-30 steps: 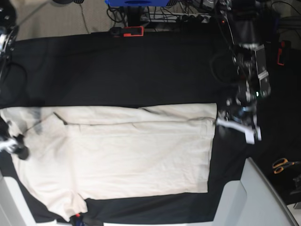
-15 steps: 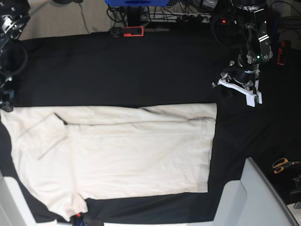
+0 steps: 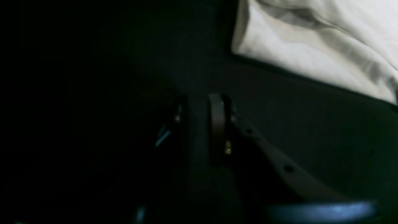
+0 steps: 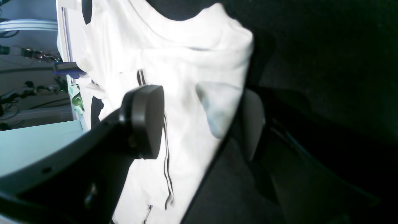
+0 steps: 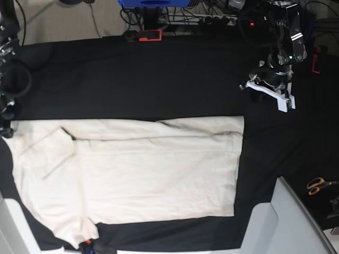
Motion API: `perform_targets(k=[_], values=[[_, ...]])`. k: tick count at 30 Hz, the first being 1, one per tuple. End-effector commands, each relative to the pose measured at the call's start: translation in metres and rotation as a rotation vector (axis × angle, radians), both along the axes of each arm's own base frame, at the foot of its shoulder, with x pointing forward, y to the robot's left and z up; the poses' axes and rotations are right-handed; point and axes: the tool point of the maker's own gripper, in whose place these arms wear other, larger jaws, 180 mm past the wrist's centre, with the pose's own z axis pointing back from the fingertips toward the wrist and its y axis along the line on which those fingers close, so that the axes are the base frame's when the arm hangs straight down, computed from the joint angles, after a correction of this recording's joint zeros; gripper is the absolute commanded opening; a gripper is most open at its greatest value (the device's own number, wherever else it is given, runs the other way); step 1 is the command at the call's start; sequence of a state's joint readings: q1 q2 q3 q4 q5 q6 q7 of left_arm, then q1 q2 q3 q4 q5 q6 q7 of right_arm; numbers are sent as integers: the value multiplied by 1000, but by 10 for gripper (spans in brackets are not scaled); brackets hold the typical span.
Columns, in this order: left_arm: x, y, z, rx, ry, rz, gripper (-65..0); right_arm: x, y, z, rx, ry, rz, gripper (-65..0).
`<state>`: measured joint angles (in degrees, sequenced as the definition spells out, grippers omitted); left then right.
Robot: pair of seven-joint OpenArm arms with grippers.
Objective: Fold the T-shirt properly
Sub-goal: 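Release the shirt and raise both grippers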
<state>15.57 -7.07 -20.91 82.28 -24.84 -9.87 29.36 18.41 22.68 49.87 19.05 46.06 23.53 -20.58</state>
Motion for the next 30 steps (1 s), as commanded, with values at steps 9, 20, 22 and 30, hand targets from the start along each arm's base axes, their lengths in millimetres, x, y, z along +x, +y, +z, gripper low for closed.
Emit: perform_targets(k=[9, 20, 22, 30], values=[[-1, -1, 3, 3, -20, -9, -535, 9, -6, 9, -11, -14, 3, -531], [1, -7, 3, -20, -28, 9, -528, 8, -5, 8, -8, -10, 3, -644], [1, -8, 3, -22, -29, 9, -528, 8, -5, 8, -8, -9, 3, -645], [19, -23, -5, -82, -40, 38, -525, 6, -4, 6, -7, -6, 4, -645]])
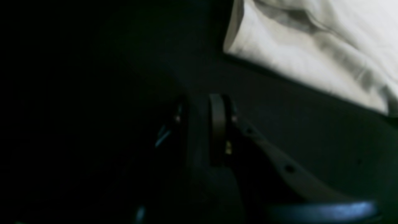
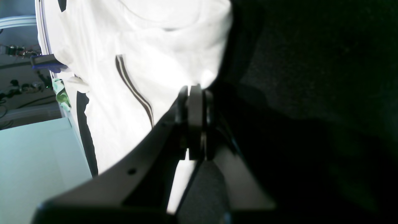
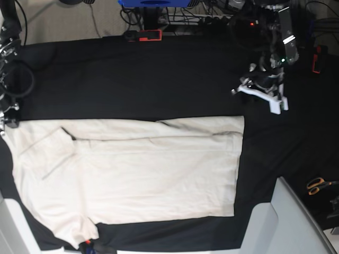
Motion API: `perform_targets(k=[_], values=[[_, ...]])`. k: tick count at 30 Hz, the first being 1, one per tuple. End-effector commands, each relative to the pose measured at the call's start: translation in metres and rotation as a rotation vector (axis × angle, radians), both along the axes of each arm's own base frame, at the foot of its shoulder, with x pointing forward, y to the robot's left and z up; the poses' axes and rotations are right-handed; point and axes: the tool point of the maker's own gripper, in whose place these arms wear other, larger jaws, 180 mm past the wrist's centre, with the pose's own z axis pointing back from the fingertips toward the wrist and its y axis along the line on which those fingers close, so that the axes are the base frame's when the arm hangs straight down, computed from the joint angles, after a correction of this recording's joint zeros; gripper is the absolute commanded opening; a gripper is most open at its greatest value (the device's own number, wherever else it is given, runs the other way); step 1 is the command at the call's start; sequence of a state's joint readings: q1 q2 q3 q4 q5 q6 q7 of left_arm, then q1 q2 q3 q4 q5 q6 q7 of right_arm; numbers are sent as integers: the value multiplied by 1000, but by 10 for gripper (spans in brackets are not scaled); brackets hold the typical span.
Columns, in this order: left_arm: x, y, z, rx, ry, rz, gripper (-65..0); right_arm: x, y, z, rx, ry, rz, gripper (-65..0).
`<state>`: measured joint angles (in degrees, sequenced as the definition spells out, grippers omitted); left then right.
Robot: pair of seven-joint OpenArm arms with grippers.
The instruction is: Fold the T-shirt properly
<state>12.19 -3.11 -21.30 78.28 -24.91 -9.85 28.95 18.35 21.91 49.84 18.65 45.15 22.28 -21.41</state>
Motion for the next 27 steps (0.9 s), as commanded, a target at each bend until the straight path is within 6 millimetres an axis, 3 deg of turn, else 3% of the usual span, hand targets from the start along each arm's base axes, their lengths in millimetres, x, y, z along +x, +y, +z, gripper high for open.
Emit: perform_targets(k=[1, 6, 10, 12, 14, 17, 22, 27], values=[[9, -2, 5, -10, -35, 5, -525, 10, -15, 16, -33, -42, -11, -645], [23, -17, 5, -52, -52, 19, -525, 9, -15, 16, -33, -42, -7, -645], [22, -1, 7, -71, -70, 114, -520, 6, -17, 16, -38, -38, -8, -645], [20, 9, 9, -68, -76, 149, -467, 6, -18, 16, -39, -38, -9, -647], [19, 9, 10, -67, -77, 147, -434, 6, -19, 16, -41, -38, -9, -647], [16, 8, 10, -65, -78, 130, -436, 6, -19, 16, -41, -38, -9, -647], [13, -7, 21, -89, -156, -70, -431, 6, -18, 16, -39, -38, -9, -648], [9, 10, 22, -246, -230, 57, -425, 7, -16, 15, -35, -38, -7, -648]])
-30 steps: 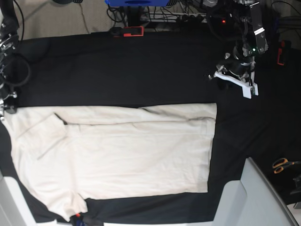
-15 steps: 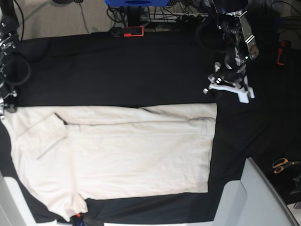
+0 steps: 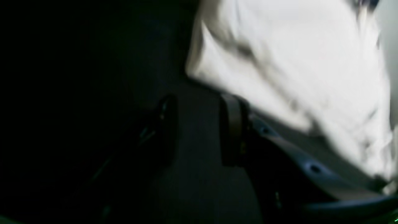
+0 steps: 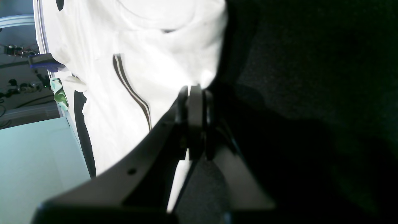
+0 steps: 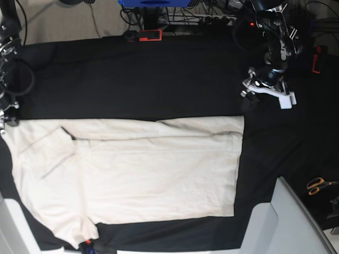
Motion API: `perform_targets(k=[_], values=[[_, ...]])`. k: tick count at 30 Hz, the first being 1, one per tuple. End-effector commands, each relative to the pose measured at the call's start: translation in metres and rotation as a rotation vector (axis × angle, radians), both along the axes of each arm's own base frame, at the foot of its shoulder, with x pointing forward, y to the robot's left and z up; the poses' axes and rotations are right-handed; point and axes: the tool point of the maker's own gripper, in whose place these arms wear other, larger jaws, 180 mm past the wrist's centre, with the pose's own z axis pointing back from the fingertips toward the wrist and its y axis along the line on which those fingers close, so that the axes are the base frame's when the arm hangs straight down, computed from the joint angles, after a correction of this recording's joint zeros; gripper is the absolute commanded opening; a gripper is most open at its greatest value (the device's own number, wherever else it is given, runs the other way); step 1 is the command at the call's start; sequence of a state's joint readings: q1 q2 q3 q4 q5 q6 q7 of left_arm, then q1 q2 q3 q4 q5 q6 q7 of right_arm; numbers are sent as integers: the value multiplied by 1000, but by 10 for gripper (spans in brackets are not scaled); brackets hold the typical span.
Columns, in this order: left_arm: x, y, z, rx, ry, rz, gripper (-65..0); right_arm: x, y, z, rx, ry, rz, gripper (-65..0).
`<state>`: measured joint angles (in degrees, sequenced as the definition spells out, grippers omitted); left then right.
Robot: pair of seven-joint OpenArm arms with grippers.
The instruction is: Fold the T-shirt properly
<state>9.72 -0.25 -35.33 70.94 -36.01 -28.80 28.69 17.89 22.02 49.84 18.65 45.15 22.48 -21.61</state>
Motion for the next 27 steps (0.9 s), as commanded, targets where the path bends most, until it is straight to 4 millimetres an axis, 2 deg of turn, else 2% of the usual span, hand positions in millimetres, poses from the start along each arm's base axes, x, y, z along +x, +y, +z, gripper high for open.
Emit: perform_targets(k=[1, 5, 8, 10, 21, 24, 27], values=[[4, 8, 6, -11, -32, 18, -425, 10, -15, 17, -34, -44, -11, -648], [0, 16, -2, -71, -25, 61, -413, 10, -16, 17, -36, -44, -11, -648], [10, 16, 2, -87, -47, 72, -339, 10, -17, 17, -37, -44, -12, -648], [11, 14, -2, -98, -40, 73, -313, 10, -17, 17, -37, -44, -12, -648], [40, 4, -10, -157, -38, 81, -313, 10, -17, 18, -37, -45, -11, -648], [50, -3, -10, -113, -23, 38, -313, 10, -17, 18, -37, -45, -11, -648], [56, -18, -13, -105, -12, 11, -313, 10, -17, 18, -37, -45, -11, -648]])
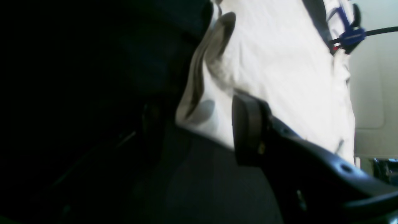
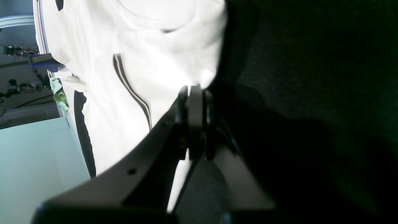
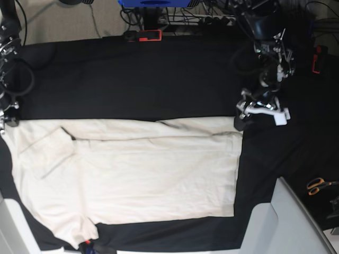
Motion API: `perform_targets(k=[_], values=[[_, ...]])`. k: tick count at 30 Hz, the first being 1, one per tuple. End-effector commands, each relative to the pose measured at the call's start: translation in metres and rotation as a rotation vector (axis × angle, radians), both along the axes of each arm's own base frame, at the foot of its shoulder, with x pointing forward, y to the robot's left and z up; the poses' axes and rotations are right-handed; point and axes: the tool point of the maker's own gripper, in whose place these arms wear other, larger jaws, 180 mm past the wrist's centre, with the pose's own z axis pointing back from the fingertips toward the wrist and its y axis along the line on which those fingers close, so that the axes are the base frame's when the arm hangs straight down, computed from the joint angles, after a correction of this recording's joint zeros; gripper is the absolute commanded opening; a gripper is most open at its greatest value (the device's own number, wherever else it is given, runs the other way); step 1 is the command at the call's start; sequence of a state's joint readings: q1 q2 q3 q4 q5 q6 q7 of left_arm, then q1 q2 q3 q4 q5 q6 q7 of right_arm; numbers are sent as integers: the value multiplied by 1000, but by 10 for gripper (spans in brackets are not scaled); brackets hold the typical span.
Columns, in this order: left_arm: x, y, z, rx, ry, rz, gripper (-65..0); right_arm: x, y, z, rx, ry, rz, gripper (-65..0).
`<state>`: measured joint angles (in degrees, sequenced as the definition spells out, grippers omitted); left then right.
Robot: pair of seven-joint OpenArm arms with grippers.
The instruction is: Fold the T-shirt properly
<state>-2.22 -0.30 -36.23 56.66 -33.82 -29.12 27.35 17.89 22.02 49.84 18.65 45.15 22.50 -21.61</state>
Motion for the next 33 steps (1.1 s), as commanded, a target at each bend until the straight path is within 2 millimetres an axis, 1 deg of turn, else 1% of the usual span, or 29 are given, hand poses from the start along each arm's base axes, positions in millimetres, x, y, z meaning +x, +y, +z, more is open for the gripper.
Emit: perform_targets(k=[1, 4, 8, 12, 13, 14, 15, 16, 18, 19, 20, 24, 26, 29, 33], values=[[2, -4, 2, 2, -6, -17, -313, 10, -17, 17, -37, -45, -11, -648], [9, -8, 6, -5, -19, -20, -313, 10, -16, 17, -36, -43, -11, -648], [15, -15, 3, -31, -15, -20, -313, 10, -15, 16, -34, -43, -10, -648], [14, -16, -1, -38, -5, -20, -316, 10, -15, 16, -34, -43, -10, -648], [14, -15, 0, -37, -5, -20, -326, 10, -15, 16, -34, -43, -10, -648], [13, -15, -1, -38, -2, -18, -355, 10, -15, 16, -34, -43, -10, -648], [13, -14, -1, -36, -1, -15, -398, 10, -15, 16, -34, -43, -10, -648], [14, -14, -1, -37, 0, -14, -462, 10, -15, 16, -34, -43, -10, -648], [12, -15, -6, -48, 13, -10, -629, 10, -15, 16, -34, -43, -10, -648], [11, -17, -9, -55, 21, -12, -650, 10, -15, 16, -34, -43, -10, -648], [14, -19, -10, -64, 22, -10, -650, 10, -15, 16, -34, -43, -10, -648], [8, -13, -22, -71, 60, 18, -650, 10, -15, 16, -34, -43, -10, -648], [6, -8, -22, -59, 61, 18, -650, 10, -15, 16, -34, -43, -10, -648], [7, -8, -22, -43, 70, -6, -650, 10, -15, 16, -34, -43, -10, -648], [8, -17, -22, -36, 74, -43, -650, 10, -16, 17, -38, -46, -10, -648]])
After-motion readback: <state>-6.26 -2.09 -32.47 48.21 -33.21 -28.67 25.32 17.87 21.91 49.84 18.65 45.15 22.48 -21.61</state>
